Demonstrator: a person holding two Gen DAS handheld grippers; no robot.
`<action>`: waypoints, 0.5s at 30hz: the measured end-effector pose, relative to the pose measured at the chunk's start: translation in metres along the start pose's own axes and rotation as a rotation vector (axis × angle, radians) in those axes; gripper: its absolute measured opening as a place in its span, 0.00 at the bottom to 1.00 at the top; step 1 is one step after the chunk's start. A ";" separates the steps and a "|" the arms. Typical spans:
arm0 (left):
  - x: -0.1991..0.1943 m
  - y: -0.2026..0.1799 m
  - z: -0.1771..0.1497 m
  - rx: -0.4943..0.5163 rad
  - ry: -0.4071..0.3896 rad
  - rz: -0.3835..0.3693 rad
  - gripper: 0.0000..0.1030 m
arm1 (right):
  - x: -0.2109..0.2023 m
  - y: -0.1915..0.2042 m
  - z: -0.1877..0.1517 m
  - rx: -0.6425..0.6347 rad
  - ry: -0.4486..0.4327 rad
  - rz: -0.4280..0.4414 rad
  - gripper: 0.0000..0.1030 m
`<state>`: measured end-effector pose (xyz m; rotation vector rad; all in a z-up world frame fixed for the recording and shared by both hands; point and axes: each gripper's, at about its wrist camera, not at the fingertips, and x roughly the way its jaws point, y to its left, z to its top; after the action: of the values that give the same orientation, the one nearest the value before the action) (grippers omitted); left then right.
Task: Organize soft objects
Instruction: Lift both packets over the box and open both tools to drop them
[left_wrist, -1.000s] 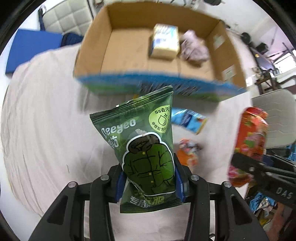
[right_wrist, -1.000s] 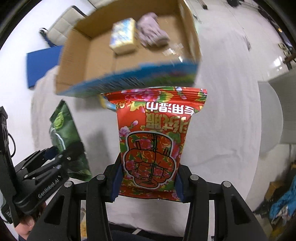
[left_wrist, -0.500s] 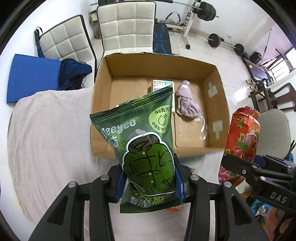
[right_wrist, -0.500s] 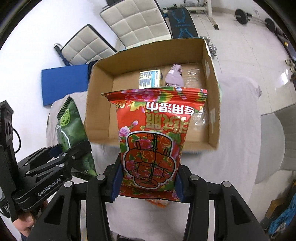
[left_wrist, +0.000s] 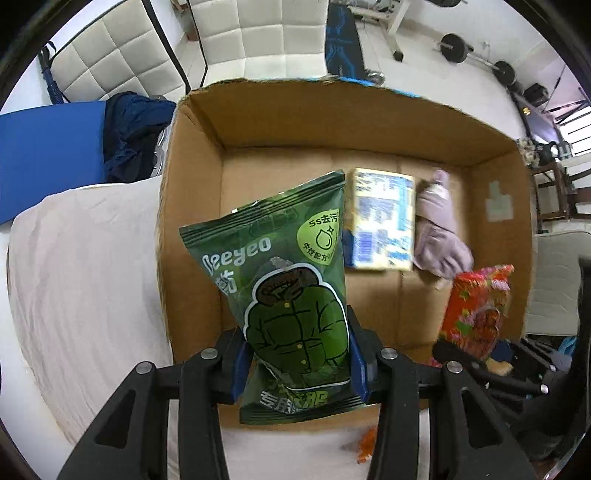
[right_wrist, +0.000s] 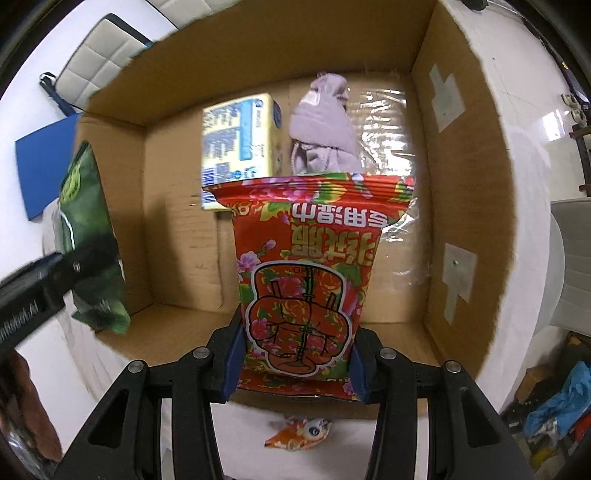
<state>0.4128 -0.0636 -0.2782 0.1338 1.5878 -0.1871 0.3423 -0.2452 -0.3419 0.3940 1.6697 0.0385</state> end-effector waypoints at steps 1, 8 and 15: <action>0.006 0.000 0.006 0.011 0.008 0.010 0.40 | 0.004 0.001 0.003 0.002 0.005 -0.003 0.48; 0.043 0.002 0.035 0.027 0.078 0.013 0.40 | 0.028 0.008 0.006 -0.021 0.043 -0.037 0.48; 0.056 0.004 0.057 0.023 0.086 0.010 0.40 | 0.045 0.013 0.010 -0.020 0.061 -0.062 0.48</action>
<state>0.4675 -0.0734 -0.3354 0.1691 1.6705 -0.1939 0.3517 -0.2221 -0.3832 0.3286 1.7397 0.0218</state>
